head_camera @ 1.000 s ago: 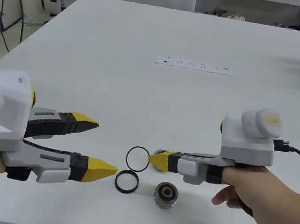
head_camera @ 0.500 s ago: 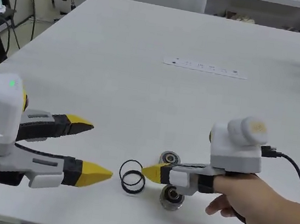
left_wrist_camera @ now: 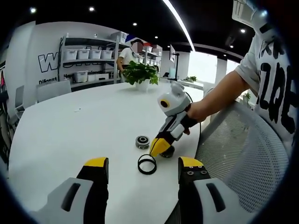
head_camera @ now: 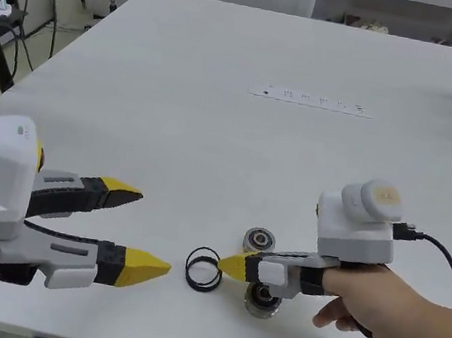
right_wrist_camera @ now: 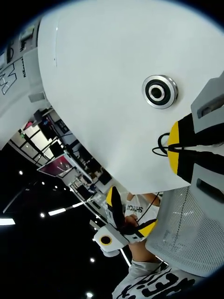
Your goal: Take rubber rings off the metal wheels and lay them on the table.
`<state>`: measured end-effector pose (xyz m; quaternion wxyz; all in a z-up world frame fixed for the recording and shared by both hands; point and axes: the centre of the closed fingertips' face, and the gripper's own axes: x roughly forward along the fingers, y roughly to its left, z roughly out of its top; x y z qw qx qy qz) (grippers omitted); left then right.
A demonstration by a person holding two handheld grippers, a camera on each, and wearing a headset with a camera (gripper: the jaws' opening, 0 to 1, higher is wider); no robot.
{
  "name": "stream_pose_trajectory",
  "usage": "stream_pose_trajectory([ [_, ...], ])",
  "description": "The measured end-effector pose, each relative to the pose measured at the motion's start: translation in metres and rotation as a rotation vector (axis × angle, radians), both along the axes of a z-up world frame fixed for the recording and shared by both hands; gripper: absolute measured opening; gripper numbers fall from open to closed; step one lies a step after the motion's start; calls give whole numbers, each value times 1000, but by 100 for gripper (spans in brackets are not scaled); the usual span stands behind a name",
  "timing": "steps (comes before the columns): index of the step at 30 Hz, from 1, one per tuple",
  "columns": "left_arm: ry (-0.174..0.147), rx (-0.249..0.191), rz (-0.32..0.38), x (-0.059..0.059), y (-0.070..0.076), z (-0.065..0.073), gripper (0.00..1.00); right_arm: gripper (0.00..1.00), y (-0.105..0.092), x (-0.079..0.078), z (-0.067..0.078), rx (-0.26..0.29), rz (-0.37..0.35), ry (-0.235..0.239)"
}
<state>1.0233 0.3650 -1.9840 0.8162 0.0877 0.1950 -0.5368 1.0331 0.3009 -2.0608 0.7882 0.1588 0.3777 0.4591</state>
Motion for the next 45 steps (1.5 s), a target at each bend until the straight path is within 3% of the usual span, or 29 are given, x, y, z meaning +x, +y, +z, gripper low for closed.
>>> stream_pose_trajectory([
  [9,11,4,-5,0,-2,-4,57,0,0,-2,-2,-1,3,12],
  [16,16,6,-10,0,-3,-5,57,0,1,-2,3,30,-6,22],
  [34,34,12,-8,-3,-2,-10,56,0,-1,-3,-4,6,0,24],
  [45,38,14,-3,-5,-1,-12,56,0,-1,-2,-7,-26,9,-1],
])
